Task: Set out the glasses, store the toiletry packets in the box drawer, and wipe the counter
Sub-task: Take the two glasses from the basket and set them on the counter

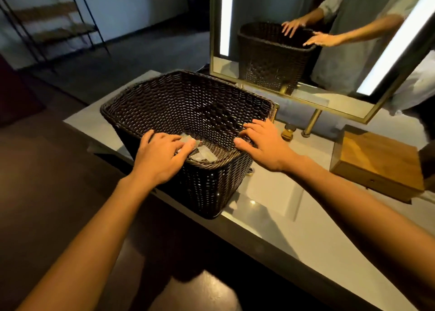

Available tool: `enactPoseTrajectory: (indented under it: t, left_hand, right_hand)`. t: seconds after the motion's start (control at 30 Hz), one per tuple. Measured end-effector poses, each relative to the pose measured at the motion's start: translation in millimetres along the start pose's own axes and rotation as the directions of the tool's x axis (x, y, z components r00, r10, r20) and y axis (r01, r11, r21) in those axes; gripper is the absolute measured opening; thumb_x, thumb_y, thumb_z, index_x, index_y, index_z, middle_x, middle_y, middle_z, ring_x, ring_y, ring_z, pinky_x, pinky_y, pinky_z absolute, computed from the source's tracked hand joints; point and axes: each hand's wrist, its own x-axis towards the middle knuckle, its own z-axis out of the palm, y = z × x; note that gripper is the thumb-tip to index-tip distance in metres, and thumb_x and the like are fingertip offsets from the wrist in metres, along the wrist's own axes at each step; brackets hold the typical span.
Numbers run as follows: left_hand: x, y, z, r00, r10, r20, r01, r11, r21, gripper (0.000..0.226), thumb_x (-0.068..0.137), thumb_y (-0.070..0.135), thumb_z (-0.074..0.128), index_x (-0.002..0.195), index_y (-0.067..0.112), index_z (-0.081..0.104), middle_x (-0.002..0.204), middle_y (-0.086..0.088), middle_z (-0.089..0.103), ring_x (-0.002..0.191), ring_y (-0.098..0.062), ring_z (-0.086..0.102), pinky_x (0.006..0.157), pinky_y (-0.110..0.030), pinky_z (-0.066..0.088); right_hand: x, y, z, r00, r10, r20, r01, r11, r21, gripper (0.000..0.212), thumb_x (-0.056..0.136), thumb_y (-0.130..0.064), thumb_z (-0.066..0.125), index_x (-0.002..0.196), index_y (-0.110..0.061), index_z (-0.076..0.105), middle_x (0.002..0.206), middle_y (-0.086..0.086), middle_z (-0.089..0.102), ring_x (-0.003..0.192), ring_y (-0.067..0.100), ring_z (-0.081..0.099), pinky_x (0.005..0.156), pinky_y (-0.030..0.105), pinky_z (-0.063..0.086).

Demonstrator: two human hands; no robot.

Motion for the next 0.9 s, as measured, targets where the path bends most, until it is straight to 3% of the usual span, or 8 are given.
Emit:
enactPoseTrajectory:
  t: [0.13,0.3,0.43,0.5,0.6,0.67,0.77,0.9]
  left_hand:
    - [-5.7,5.3,7.2,0.997,-0.038,-0.071,0.04,0.999,0.028,0.073,0.093,0.064,0.011,0.119,0.034,0.073,0.143,0.009,0.059,0.136,-0.02,0.046,0.121,-0.046,0.016]
    - [-6.9,10.9,10.0,0.991,-0.087,-0.1,0.088,0.996,0.005,0.065,0.094,0.059,0.02,0.112,0.033,0.076,0.144,0.007,0.059,0.135,-0.023,0.047,0.121,-0.047,0.016]
    - [-3.7,15.6,4.7,0.988,-0.147,-0.044,0.147,0.989,0.01,0.068,0.09,0.062,0.016,0.114,0.037,0.075,0.144,0.015,0.056,0.138,-0.018,0.043,0.124,-0.044,0.009]
    - [0.3,18.5,1.1,0.981,-0.192,0.03,0.191,0.981,0.036,0.074,0.085,0.067,0.012,0.116,0.039,0.073,0.143,0.018,0.055,0.139,-0.015,0.04,0.125,-0.043,0.005]
    - [9.8,24.5,-4.4,0.943,-0.288,0.169,0.271,0.955,0.12,0.064,0.09,0.067,0.02,0.124,0.04,0.068,0.141,0.02,0.056,0.14,-0.015,0.036,0.125,-0.044,0.0]
    - [17.9,28.8,-8.3,0.902,-0.345,0.261,0.307,0.936,0.174,0.05,0.097,0.059,0.03,0.128,0.041,0.065,0.141,0.016,0.058,0.141,-0.019,0.035,0.125,-0.046,-0.003]
    - [30.4,35.7,-13.3,0.815,-0.436,0.381,0.356,0.896,0.265,0.05,0.095,0.058,0.03,0.131,0.041,0.061,0.141,0.004,0.06,0.139,-0.026,0.037,0.124,-0.05,-0.005]
    - [45.8,43.0,-15.9,0.686,-0.52,0.509,0.357,0.85,0.388,0.054,0.091,0.057,0.036,0.136,0.036,0.058,0.14,-0.003,0.058,0.138,-0.032,0.039,0.123,-0.057,-0.007]
  right_hand:
    - [-0.8,8.0,16.2,0.998,0.059,-0.013,-0.058,0.997,0.049,0.076,0.093,-0.071,0.02,0.142,-0.025,0.055,0.15,-0.003,0.05,0.147,0.022,0.03,0.121,0.053,0.016]
    - [3.7,18.3,12.1,0.997,-0.029,0.075,0.028,1.0,0.014,0.08,0.09,-0.077,0.008,0.143,-0.034,0.051,0.146,-0.012,0.053,0.149,0.015,0.028,0.125,0.05,0.0]
    - [13.3,26.7,-1.1,0.973,-0.132,0.19,0.139,0.99,-0.028,0.082,0.089,-0.079,0.002,0.138,-0.039,0.054,0.13,-0.016,0.062,0.14,0.01,0.04,0.125,0.048,0.007]
    - [23.0,28.7,-9.0,0.937,-0.196,0.288,0.219,0.974,-0.05,0.086,0.087,-0.081,-0.002,0.127,-0.038,0.061,0.11,-0.016,0.068,0.12,0.007,0.055,0.122,0.042,0.018]
    - [44.5,29.3,-18.4,0.834,-0.306,0.459,0.345,0.939,-0.002,0.084,0.086,-0.082,-0.002,0.095,-0.031,0.065,0.075,-0.006,0.066,0.079,0.009,0.062,0.098,0.037,0.043]
    - [60.3,28.7,-22.4,0.752,-0.323,0.574,0.362,0.931,0.05,0.09,0.081,-0.087,0.002,0.084,-0.023,0.065,0.068,0.0,0.064,0.068,0.015,0.06,0.081,0.039,0.051]
    - [83.7,26.6,-23.0,0.582,-0.297,0.757,0.301,0.944,0.139,0.091,0.076,-0.092,0.013,0.096,-0.025,0.071,0.083,-0.003,0.07,0.079,0.011,0.062,0.085,0.036,0.052]
    - [107.0,18.8,-10.2,0.382,-0.346,0.857,0.246,0.932,0.266,0.072,0.086,-0.083,0.029,0.132,-0.037,0.061,0.136,-0.007,0.062,0.124,0.014,0.055,0.113,0.036,0.037]
